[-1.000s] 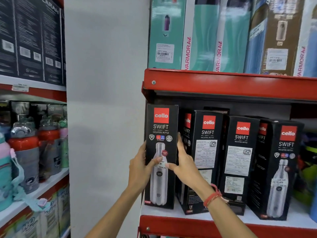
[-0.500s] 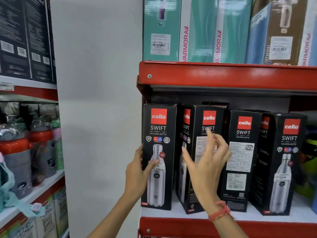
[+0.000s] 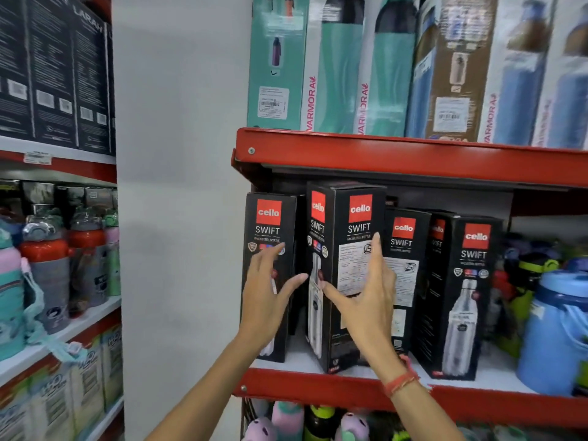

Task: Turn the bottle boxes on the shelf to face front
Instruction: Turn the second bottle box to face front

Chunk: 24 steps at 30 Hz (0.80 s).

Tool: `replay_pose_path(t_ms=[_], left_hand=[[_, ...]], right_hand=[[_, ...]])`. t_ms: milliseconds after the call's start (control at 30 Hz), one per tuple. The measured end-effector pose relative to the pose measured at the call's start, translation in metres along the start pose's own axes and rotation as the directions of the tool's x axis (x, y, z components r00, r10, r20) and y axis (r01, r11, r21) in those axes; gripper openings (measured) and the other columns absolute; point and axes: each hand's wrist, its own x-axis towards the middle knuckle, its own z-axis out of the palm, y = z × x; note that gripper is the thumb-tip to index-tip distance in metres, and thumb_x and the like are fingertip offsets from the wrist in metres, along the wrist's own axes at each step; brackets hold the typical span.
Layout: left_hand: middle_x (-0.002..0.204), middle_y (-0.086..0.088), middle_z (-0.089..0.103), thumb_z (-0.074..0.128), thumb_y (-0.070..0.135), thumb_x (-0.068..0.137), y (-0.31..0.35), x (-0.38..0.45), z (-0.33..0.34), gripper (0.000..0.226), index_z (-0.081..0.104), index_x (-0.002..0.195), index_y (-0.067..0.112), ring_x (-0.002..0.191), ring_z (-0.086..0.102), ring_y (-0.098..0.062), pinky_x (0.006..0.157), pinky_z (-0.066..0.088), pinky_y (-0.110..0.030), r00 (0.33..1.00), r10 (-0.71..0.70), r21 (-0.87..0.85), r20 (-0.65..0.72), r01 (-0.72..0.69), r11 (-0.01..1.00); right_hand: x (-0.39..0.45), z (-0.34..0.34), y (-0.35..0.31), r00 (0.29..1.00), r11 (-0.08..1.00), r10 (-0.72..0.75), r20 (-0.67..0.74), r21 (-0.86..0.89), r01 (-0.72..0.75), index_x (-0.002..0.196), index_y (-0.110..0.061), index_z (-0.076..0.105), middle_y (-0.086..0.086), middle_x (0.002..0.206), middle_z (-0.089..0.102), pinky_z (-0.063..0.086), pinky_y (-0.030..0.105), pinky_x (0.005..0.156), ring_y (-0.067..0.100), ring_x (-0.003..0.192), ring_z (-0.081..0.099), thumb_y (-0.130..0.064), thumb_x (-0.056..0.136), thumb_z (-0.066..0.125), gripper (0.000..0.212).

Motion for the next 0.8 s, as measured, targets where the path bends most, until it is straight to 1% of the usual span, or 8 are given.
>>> replay_pose_path(t_ms=[133, 267, 400, 467, 533, 600, 700, 800], left_hand=[[0.129, 0.019, 0.048, 0.074, 0.037, 0.078, 0.027, -0.006, 0.008, 0.078, 0.033, 0.144, 0.031, 0.120, 0.045, 0.005, 0.105, 0.037, -0.026, 0.976, -0.071, -0.127, 0.207, 0.099, 0.987], [0.139, 0.013, 0.051, 0.078, 0.034, 0.071, 0.040, -0.017, 0.010, 0.101, 0.014, 0.150, 0.036, 0.128, 0.048, -0.003, 0.111, 0.039, -0.039, 0.909, -0.094, -0.236, 0.405, 0.204, 0.950], [0.133, 0.010, 0.057, 0.076, 0.015, 0.078, 0.046, -0.022, 0.014, 0.092, 0.019, 0.146, 0.039, 0.122, 0.057, -0.004, 0.102, 0.048, -0.028, 0.939, -0.079, -0.283, 0.335, 0.180, 0.942], [0.138, 0.007, 0.055, 0.076, 0.012, 0.079, 0.047, -0.019, 0.020, 0.096, 0.017, 0.151, 0.034, 0.125, 0.055, -0.008, 0.102, 0.049, -0.033, 0.958, -0.069, -0.285, 0.278, 0.151, 0.946], [0.142, 0.005, 0.052, 0.076, 0.011, 0.079, 0.044, -0.013, 0.027, 0.099, 0.013, 0.152, 0.034, 0.130, 0.051, -0.011, 0.105, 0.046, -0.038, 0.974, -0.068, -0.262, 0.216, 0.125, 0.957], [0.140, 0.013, 0.052, 0.075, 0.010, 0.081, 0.035, -0.008, 0.037, 0.098, 0.012, 0.152, 0.035, 0.130, 0.049, -0.006, 0.107, 0.044, -0.038, 0.981, -0.073, -0.226, 0.180, 0.114, 0.968], [0.125, 0.034, 0.050, 0.071, 0.007, 0.083, 0.019, -0.002, 0.052, 0.097, 0.009, 0.152, 0.036, 0.114, 0.051, 0.016, 0.107, 0.043, -0.032, 0.981, -0.089, -0.183, 0.171, 0.120, 0.976], [0.104, 0.053, 0.049, 0.068, 0.003, 0.085, 0.004, 0.004, 0.067, 0.096, 0.006, 0.153, 0.030, 0.078, 0.051, 0.027, 0.083, 0.042, -0.002, 0.977, -0.120, -0.157, 0.176, 0.148, 0.976]], right_hand=[[-0.001, -0.041, -0.012, 0.995, 0.985, -0.048, 0.089, 0.170, 0.032, 0.149, -0.051, 0.008, -0.015, 0.139, 0.027, 0.032, 0.039, 0.110, 0.000, 0.130, 0.026, -0.036, 0.067, 0.086, 0.113], [-0.003, -0.071, -0.007, 0.961, 0.959, -0.021, 0.274, 0.276, -0.058, 0.145, -0.056, 0.018, -0.018, 0.150, 0.031, 0.029, 0.041, 0.115, 0.003, 0.138, 0.029, -0.033, 0.063, 0.088, 0.110], [0.013, -0.086, -0.002, 0.881, 0.935, -0.055, 0.471, 0.335, -0.121, 0.142, -0.059, 0.023, -0.026, 0.141, 0.048, 0.035, 0.046, 0.113, 0.003, 0.131, 0.046, -0.030, 0.067, 0.087, 0.103], [0.028, -0.090, -0.003, 0.842, 0.933, -0.070, 0.535, 0.333, -0.134, 0.145, -0.052, 0.024, -0.044, 0.118, 0.056, 0.044, 0.037, 0.106, -0.012, 0.111, 0.056, -0.016, 0.075, 0.081, 0.098], [0.042, -0.088, -0.002, 0.812, 0.936, -0.088, 0.576, 0.327, -0.131, 0.147, -0.046, 0.020, -0.050, 0.107, 0.056, 0.049, 0.025, 0.098, -0.018, 0.102, 0.058, -0.007, 0.080, 0.074, 0.094], [0.050, -0.078, 0.002, 0.807, 0.941, -0.097, 0.583, 0.318, -0.117, 0.145, -0.048, 0.018, -0.043, 0.125, 0.053, 0.050, 0.028, 0.098, -0.008, 0.114, 0.057, -0.002, 0.084, 0.069, 0.093], [0.055, -0.059, 0.015, 0.833, 0.949, -0.102, 0.544, 0.304, -0.082, 0.133, -0.063, 0.019, -0.018, 0.153, 0.036, 0.047, 0.039, 0.104, 0.009, 0.130, 0.049, 0.002, 0.087, 0.064, 0.092], [0.060, -0.043, 0.030, 0.863, 0.950, -0.105, 0.494, 0.306, -0.059, 0.131, -0.065, 0.020, -0.012, 0.155, 0.033, 0.046, 0.037, 0.105, 0.008, 0.131, 0.048, 0.007, 0.087, 0.061, 0.094]])
